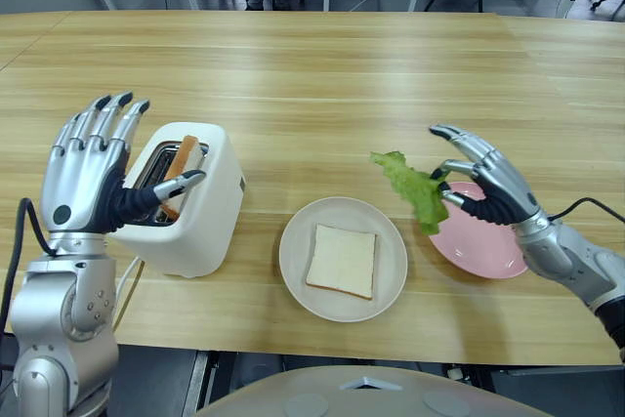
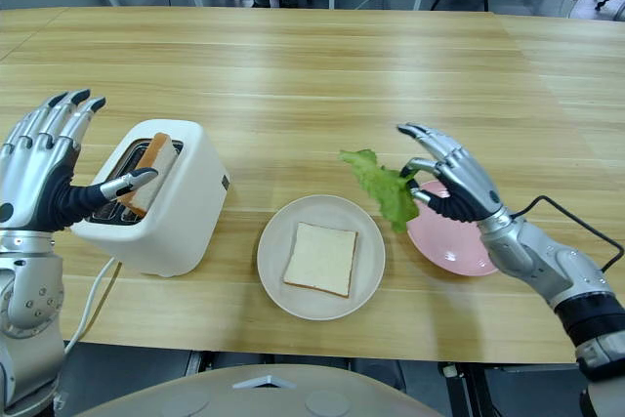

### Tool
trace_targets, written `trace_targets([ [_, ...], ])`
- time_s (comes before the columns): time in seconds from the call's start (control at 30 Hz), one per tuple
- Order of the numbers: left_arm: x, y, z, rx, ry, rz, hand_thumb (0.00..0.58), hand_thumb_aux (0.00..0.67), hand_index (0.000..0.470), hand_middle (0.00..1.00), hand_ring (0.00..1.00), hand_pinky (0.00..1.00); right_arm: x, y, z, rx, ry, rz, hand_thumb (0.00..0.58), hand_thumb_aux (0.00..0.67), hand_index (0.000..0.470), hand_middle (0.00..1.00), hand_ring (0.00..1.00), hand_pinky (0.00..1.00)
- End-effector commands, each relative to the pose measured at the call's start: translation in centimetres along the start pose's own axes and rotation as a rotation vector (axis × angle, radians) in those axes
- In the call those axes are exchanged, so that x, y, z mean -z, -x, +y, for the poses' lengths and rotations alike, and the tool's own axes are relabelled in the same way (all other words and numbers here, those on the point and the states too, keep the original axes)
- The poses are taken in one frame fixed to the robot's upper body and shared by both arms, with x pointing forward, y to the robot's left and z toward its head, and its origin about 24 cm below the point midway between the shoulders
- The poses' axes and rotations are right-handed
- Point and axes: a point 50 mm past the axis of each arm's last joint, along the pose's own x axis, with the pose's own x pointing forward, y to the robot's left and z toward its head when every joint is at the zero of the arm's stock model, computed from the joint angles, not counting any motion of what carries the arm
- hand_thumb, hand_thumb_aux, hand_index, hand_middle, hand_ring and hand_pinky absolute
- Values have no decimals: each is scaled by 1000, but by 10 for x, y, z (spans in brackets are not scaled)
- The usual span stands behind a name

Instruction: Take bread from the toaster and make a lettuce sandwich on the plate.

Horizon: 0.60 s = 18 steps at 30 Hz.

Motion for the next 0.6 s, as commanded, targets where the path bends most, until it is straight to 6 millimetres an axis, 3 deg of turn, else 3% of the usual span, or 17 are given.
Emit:
trace_targets([
  [0.03,15,0,-30,182,-55,90,0,0,0,0,0,0,-15,-6,3,-12,-33,-11,580,670,460,0,0,0],
  [0.23,4,3,-65,398,5,69,0,0,0,0,0,0,-30,-6,20,-71,-76,-31,580,670,460,0,0,0],
  [0.5,-7,-3,-71,421,76,43,0,0,0,0,0,0,-44,-5,43,-196,-49,-74,580,670,460,0,0,0],
  [0.53,-6,-4,-71,418,73,45,331,231,159,0,0,0,-45,-5,47,-212,-46,-81,580,670,460,0,0,0],
  [0.57,-5,-5,-70,409,68,52,571,589,404,0,0,0,-47,-6,51,-231,-42,-86,580,670,460,0,0,0],
  [0.6,-3,-6,-68,394,65,62,571,589,404,0,0,0,-48,-6,56,-256,-34,-97,580,670,460,0,0,0],
])
